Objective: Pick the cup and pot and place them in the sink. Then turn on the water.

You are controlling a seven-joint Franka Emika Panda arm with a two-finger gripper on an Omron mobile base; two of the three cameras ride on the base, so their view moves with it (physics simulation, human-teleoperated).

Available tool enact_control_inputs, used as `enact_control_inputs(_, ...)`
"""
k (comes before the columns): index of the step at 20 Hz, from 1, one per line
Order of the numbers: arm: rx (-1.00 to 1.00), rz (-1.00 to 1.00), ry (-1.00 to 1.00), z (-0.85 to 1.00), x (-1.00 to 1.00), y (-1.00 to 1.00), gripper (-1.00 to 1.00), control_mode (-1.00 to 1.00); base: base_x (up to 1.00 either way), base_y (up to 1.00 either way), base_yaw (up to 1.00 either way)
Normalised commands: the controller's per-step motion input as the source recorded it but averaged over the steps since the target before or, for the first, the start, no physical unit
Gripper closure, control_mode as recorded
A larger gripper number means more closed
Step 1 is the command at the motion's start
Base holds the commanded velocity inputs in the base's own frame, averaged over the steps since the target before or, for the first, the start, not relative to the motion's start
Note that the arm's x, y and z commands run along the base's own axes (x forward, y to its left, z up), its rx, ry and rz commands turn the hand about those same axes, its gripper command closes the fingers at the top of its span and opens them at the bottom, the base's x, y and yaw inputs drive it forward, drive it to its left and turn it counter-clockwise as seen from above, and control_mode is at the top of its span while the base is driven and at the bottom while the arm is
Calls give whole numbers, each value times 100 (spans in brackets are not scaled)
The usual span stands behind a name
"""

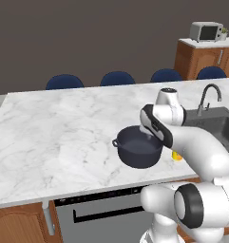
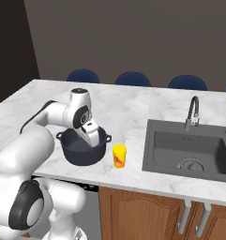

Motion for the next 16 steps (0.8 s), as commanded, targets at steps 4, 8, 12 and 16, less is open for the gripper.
enact_control_inputs(4, 0, 0, 0, -30, 0, -8, -100, -100, 0, 0, 0)
enact_control_inputs(8, 0, 0, 0, -26, 0, -2, -100, -100, 0, 0, 0)
enact_control_inputs(12, 0, 0, 0, -23, 0, 0, -100, -100, 0, 0, 0)
enact_control_inputs(16, 0, 0, 0, -23, 0, 0, -100, -100, 0, 0, 0)
